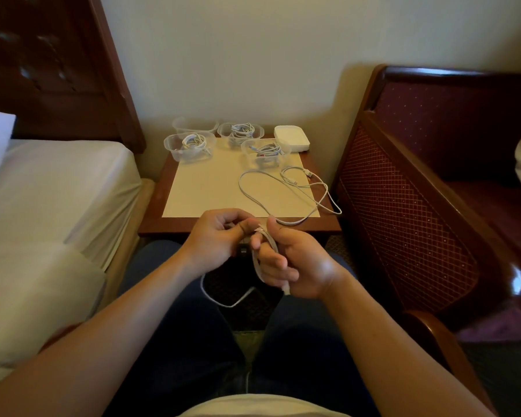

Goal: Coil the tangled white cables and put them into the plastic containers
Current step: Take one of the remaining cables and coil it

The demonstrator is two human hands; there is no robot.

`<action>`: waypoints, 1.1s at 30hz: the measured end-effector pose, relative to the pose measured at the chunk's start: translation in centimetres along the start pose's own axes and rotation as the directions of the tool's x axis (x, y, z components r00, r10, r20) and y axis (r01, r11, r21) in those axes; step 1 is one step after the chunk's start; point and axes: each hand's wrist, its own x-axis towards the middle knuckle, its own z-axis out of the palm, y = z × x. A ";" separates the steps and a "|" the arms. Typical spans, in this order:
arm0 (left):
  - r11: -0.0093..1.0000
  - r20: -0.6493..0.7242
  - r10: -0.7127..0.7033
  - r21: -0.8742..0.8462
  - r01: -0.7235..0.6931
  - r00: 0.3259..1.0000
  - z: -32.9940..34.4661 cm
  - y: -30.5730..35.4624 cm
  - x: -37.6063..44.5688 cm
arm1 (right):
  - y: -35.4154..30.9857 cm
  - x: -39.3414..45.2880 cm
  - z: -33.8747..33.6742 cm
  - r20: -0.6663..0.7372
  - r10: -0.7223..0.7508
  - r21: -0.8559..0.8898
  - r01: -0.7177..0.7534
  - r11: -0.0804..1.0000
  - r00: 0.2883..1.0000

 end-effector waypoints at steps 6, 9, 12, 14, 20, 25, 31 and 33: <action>0.985 0.016 -0.127 -0.119 0.128 0.992 2.3 -0.7 -1.3 | -0.7 0.2 1.7 -0.152 -0.293 0.296 0.326 0.898 0.944; 0.982 0.057 -0.171 -0.069 0.175 0.984 2.1 -0.7 -1.6 | -1.2 0.4 1.2 -0.319 -0.420 0.107 0.472 0.875 0.850; 0.964 0.149 -0.264 -0.005 0.267 0.953 1.7 -0.9 -1.7 | -1.0 0.8 0.5 -0.380 -0.531 -0.205 0.491 0.847 0.757; 0.960 0.208 -0.279 0.092 0.265 0.938 1.4 -0.8 -1.9 | -0.8 1.0 -0.2 -0.397 -0.591 -0.484 0.388 0.785 0.702; 0.817 0.333 -0.124 0.569 -0.095 0.935 -0.3 1.3 -1.2 | -0.2 0.6 -0.5 -0.253 -0.517 -0.962 -0.268 0.048 0.818; 0.699 0.345 -0.085 0.690 -0.191 0.935 -1.6 2.8 0.1 | -0.7 0.6 -1.3 -0.421 -0.202 -0.900 -0.436 -0.029 0.884; 0.943 0.134 0.083 0.308 -0.121 0.988 -2.0 0.8 0.6 | -0.3 -0.3 -1.4 -0.006 0.103 -0.048 -0.103 0.993 0.995; 0.997 0.059 0.059 0.055 -0.062 0.997 -0.4 0.2 0.1 | -0.7 -0.4 -0.6 0.159 0.012 0.111 -0.030 0.993 0.987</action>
